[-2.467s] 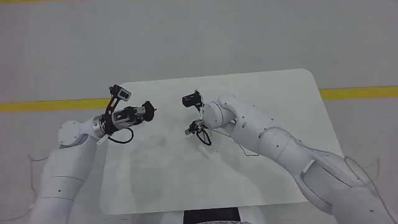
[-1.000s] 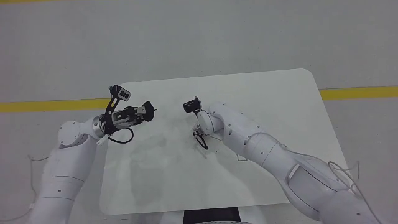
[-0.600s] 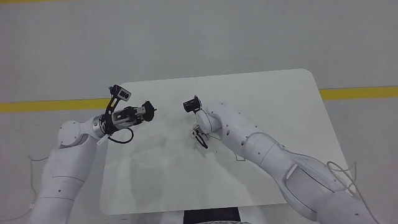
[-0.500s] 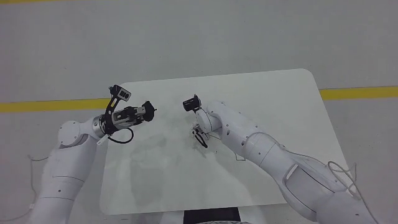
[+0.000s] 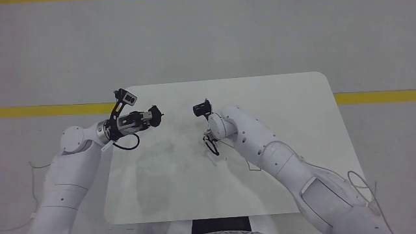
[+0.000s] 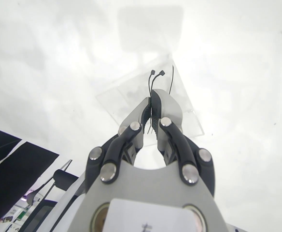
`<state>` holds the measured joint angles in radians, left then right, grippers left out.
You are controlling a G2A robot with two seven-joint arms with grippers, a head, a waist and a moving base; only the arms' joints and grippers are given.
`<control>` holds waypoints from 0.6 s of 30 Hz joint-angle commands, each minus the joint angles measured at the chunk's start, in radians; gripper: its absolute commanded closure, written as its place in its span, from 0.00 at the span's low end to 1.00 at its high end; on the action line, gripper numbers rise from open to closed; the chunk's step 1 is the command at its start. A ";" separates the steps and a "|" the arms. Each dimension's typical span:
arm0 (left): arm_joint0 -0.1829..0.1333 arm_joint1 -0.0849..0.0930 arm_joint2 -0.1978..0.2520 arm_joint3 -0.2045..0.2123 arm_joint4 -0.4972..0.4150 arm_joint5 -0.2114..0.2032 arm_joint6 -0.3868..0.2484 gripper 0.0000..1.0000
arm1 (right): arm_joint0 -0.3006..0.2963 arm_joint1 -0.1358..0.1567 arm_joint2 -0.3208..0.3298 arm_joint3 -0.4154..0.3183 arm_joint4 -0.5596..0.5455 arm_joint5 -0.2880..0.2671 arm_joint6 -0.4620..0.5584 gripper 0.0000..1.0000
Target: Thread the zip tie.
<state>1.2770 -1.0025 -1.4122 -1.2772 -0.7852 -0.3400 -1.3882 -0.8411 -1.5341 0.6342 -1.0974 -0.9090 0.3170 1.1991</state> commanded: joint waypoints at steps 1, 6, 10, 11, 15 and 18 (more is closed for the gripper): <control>0.000 0.000 0.000 0.000 0.000 0.000 0.000 1.00 | -0.003 0.000 0.002 -0.002 -0.002 -0.002 0.002 1.00; 0.000 0.000 0.000 0.000 0.000 0.000 0.000 1.00 | -0.007 -0.002 0.007 -0.002 -0.007 -0.009 0.004 1.00; 0.000 0.000 0.000 0.000 0.000 0.000 0.000 1.00 | -0.008 -0.005 0.011 0.001 -0.008 -0.015 0.005 1.00; 0.000 0.000 0.000 0.000 0.000 0.000 0.000 1.00 | -0.008 -0.005 0.012 0.001 -0.008 -0.016 0.004 1.00; 0.000 0.000 0.000 0.000 0.000 0.000 0.000 1.00 | -0.009 -0.008 0.018 0.004 -0.005 -0.022 0.002 0.99; 0.000 0.000 0.000 0.000 0.000 0.000 0.000 1.00 | -0.011 -0.009 0.021 0.006 -0.004 -0.027 0.001 0.97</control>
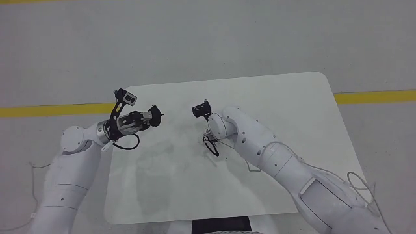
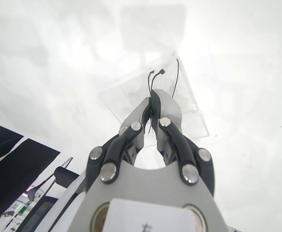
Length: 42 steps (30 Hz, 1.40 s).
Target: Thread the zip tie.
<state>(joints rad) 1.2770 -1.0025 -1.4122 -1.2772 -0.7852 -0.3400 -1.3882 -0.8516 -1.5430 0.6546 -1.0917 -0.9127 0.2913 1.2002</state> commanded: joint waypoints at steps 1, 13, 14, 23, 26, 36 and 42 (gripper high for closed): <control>0.000 0.000 0.000 0.000 0.000 0.000 0.000 1.00 | -0.001 -0.001 0.002 0.002 0.000 -0.002 0.000 0.98; 0.000 0.000 0.000 0.000 0.000 0.000 0.000 1.00 | -0.006 -0.008 0.011 0.008 -0.001 -0.011 -0.003 0.95; 0.000 0.000 0.000 0.000 0.000 0.000 0.000 1.00 | -0.007 -0.008 0.012 0.008 -0.001 -0.011 -0.004 0.95; 0.000 0.000 0.000 0.000 0.000 0.000 0.000 1.00 | -0.013 -0.012 0.016 0.006 -0.011 -0.009 -0.002 0.96; 0.000 0.000 0.000 0.000 0.000 0.000 0.000 1.00 | -0.016 -0.013 0.017 0.004 -0.016 -0.006 -0.001 1.00; 0.000 0.000 0.000 0.000 0.000 0.000 0.000 1.00 | -0.040 0.003 0.080 -0.053 0.002 -0.020 0.015 1.00; 0.000 0.000 0.000 0.000 0.000 0.000 0.000 1.00 | -0.093 0.038 0.198 -0.166 0.074 -0.080 0.041 1.00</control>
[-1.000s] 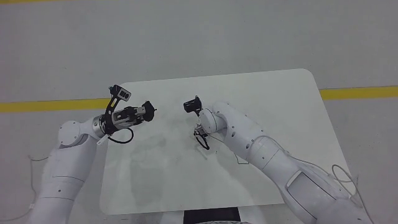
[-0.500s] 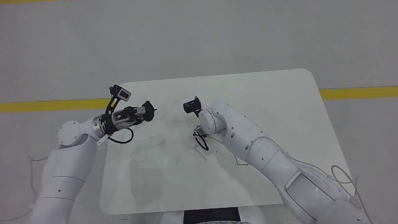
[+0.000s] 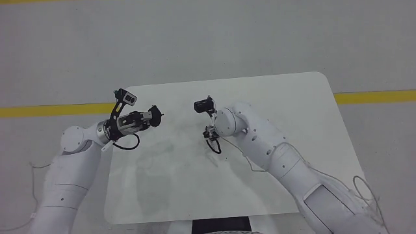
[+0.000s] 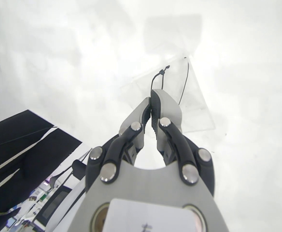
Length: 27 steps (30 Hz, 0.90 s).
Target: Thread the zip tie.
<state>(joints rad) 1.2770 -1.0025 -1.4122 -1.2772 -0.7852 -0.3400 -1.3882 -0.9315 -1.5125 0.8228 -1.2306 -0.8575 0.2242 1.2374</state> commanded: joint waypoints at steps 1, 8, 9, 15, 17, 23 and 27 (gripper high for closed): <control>0.000 0.000 0.000 0.000 0.000 0.000 0.000 1.00 | -0.026 0.014 0.055 -0.051 0.035 -0.024 0.005 1.00; 0.000 0.000 0.000 0.000 0.000 0.000 0.000 1.00 | -0.160 0.058 0.247 -0.250 0.209 -0.103 -0.035 1.00; 0.000 0.000 0.000 0.000 0.000 0.000 0.000 1.00 | -0.179 0.062 0.266 -0.268 0.234 -0.120 -0.044 1.00; 0.000 0.000 0.000 0.000 0.000 0.000 0.000 1.00 | -0.284 0.075 0.372 -0.324 0.497 -0.217 -0.145 1.00; 0.000 0.000 0.000 0.000 0.000 0.000 0.000 1.00 | -0.294 0.076 0.380 -0.321 0.538 -0.238 -0.150 1.00; 0.000 0.000 0.000 0.000 0.000 0.000 0.000 1.00 | -0.294 0.076 0.380 -0.321 0.538 -0.238 -0.150 1.00; 0.000 0.000 0.000 0.000 0.000 0.000 0.000 1.00 | -0.294 0.076 0.380 -0.321 0.538 -0.238 -0.150 1.00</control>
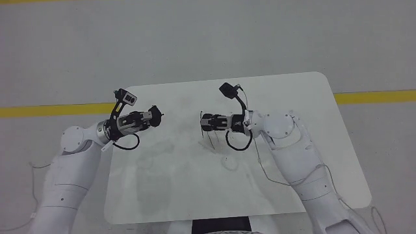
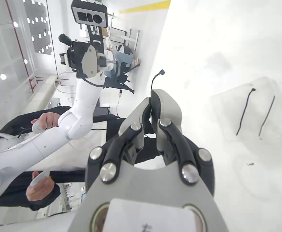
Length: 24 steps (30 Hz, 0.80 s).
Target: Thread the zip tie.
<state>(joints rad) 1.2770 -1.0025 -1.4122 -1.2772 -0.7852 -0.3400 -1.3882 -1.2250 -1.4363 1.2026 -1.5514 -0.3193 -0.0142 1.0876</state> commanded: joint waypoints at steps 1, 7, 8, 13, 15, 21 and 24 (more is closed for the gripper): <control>0.000 0.000 0.000 0.000 0.000 0.000 0.000 1.00 | -0.003 0.000 0.001 -0.007 -0.004 -0.005 -0.030 1.00; 0.042 -0.008 0.028 -0.031 0.006 0.000 0.133 1.00 | -0.027 -0.003 0.013 -0.072 0.069 -0.073 -0.266 1.00; 0.049 -0.010 0.035 -0.037 0.011 0.000 0.159 1.00 | -0.031 -0.004 0.008 -0.082 0.074 -0.094 -0.303 1.00; 0.066 -0.024 0.071 -0.055 0.055 0.000 0.273 1.00 | -0.046 -0.008 -0.030 -0.103 0.045 -0.157 -0.448 1.00; 0.062 -0.032 0.085 -0.059 0.073 0.000 0.314 1.00 | -0.051 -0.009 -0.046 -0.104 0.024 -0.170 -0.494 1.00; 0.048 -0.053 0.111 -0.062 0.091 0.000 0.383 1.00 | -0.057 -0.010 -0.086 -0.100 -0.034 -0.182 -0.574 1.00; 0.048 -0.053 0.111 -0.062 0.091 0.000 0.383 1.00 | -0.057 -0.010 -0.086 -0.100 -0.034 -0.182 -0.574 1.00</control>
<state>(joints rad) 1.3245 -1.0561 -1.3005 -1.3394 -0.6937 -0.3400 -1.0046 -1.2822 -1.4466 1.1158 -1.6514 -0.3540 -0.1963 0.5125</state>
